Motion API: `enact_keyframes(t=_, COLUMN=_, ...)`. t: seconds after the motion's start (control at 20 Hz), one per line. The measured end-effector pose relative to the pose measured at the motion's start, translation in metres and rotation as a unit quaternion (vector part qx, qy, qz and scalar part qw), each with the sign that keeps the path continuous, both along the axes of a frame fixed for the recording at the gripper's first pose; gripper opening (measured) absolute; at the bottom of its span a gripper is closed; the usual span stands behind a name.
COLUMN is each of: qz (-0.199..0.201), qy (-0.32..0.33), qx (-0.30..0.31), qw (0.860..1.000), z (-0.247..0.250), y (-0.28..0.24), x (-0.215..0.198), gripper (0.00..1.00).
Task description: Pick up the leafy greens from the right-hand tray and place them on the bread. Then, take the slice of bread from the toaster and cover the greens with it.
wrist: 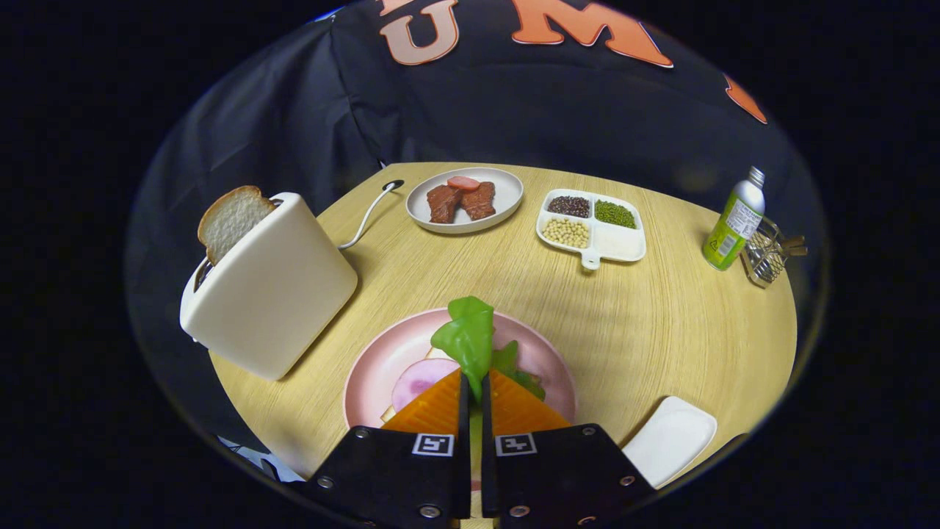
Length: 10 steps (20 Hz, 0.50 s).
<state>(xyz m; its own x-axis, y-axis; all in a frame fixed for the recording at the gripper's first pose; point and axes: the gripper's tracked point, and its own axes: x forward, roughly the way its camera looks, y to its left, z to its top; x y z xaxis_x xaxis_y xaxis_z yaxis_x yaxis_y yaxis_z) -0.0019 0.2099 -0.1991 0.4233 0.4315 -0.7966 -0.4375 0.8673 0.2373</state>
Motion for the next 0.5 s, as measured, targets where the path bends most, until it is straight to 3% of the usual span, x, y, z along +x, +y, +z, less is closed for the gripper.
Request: enact_keyframes(t=0.5, qz=0.021, qy=0.018, qx=0.02, qw=0.999, z=-0.002, y=0.03, x=-0.011, gripper=0.08)
